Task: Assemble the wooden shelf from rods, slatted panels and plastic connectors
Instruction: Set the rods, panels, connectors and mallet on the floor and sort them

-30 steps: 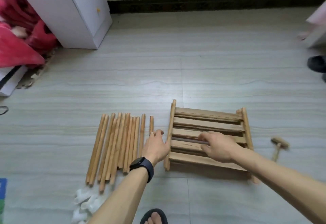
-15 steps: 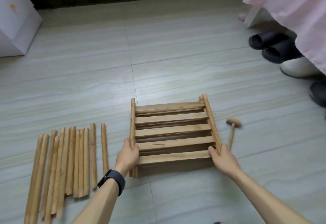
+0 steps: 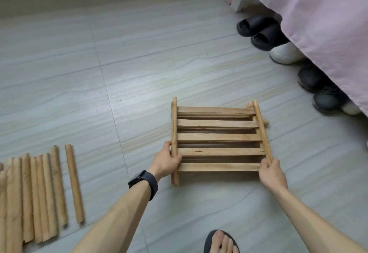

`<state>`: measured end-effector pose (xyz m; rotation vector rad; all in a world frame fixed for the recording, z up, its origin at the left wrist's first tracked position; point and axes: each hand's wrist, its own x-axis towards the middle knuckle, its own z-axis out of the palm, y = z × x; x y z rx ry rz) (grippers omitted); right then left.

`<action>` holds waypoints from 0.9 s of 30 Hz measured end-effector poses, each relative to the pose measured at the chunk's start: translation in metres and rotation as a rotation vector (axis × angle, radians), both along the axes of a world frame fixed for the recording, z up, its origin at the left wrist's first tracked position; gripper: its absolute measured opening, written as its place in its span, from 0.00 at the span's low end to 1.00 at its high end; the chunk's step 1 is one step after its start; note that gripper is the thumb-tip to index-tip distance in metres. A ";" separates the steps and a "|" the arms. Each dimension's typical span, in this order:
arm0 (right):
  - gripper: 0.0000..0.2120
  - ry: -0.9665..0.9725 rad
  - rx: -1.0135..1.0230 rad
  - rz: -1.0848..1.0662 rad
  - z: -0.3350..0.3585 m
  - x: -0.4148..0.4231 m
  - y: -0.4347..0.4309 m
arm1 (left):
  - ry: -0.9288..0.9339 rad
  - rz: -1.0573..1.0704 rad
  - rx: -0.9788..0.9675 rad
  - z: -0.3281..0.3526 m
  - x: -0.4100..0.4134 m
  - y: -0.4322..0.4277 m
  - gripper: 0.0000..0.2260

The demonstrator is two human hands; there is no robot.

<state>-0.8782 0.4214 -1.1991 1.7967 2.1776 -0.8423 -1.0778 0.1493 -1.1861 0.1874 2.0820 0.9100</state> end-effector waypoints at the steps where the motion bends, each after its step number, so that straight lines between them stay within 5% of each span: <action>1: 0.23 -0.024 0.008 -0.035 0.001 0.007 0.006 | -0.016 -0.029 0.016 0.000 0.005 0.010 0.27; 7: 0.18 -0.083 0.071 -0.157 0.009 0.028 0.022 | 0.156 -0.190 -0.082 0.005 0.027 0.040 0.19; 14: 0.17 0.103 0.298 -0.218 0.028 -0.004 -0.016 | 0.119 -0.005 0.051 0.040 -0.006 0.006 0.15; 22: 0.14 0.253 0.143 0.426 0.049 -0.087 -0.109 | 0.065 0.438 -0.037 0.053 -0.057 -0.154 0.14; 27: 0.14 0.099 0.036 0.736 0.039 -0.127 -0.170 | -0.034 0.597 -0.069 0.033 -0.038 -0.242 0.16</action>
